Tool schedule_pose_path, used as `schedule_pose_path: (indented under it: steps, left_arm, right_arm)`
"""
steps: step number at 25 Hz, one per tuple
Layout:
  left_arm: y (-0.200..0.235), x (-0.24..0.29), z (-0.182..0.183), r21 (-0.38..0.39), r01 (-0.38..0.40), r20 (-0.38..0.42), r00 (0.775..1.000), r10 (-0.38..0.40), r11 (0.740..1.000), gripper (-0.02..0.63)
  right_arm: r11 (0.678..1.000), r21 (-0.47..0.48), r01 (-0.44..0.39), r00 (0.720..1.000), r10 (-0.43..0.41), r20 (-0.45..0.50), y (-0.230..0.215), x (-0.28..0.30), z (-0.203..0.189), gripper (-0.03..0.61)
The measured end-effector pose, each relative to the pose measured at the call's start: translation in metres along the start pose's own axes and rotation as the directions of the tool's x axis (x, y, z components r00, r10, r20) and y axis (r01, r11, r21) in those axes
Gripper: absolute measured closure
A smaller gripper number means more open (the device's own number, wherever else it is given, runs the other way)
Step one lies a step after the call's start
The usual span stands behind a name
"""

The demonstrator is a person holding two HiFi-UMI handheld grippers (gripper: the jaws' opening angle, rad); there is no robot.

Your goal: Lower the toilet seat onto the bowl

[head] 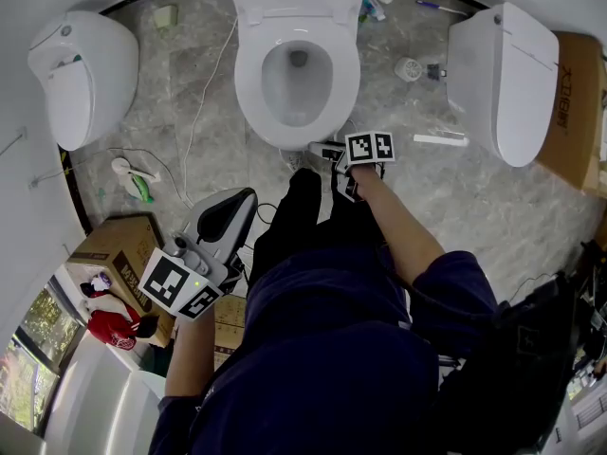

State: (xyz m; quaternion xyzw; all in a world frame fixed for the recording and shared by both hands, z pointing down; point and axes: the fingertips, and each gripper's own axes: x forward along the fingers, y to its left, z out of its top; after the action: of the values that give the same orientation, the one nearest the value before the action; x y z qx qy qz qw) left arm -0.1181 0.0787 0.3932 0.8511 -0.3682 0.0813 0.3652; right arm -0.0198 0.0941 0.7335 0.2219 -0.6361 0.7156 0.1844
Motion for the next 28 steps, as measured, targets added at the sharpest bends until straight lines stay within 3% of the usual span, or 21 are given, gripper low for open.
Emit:
schedule_pose_path:
  steps: [28]
  left_arm:
    - [0.022, -0.005, -0.03, -0.076, -0.039, -0.07, 0.997, 0.033, 0.996, 0.611]
  right_arm:
    - [0.994, 0.028, 0.103, 0.988, -0.099, -0.117, -0.058, 0.035, -0.03, 0.391]
